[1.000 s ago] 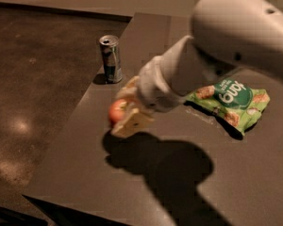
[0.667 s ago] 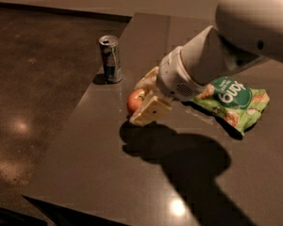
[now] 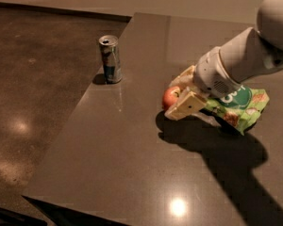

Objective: Move apple near green rice chip bag

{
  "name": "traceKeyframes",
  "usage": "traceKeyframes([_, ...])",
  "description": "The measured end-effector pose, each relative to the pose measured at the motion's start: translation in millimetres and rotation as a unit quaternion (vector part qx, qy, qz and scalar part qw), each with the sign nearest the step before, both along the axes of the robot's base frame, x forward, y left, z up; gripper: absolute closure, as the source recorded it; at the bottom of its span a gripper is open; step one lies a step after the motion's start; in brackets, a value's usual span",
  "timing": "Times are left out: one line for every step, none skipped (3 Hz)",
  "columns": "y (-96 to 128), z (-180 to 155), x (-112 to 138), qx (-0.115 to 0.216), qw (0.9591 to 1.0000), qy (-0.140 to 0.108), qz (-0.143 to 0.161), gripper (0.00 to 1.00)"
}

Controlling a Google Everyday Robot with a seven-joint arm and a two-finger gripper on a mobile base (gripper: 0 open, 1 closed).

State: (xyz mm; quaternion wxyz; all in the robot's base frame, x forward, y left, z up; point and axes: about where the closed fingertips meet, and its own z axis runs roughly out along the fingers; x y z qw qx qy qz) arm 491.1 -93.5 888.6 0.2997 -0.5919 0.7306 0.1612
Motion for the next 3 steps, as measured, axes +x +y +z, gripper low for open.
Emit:
traceKeyframes([-36,-11,3,-0.007,0.9999,0.007,-0.008,0.86])
traceKeyframes([-59,-19,2,-0.005,0.9999,0.011,-0.002,0.55])
traceKeyframes([-69,-21,0,-0.003,0.9999,0.010,0.007,0.31])
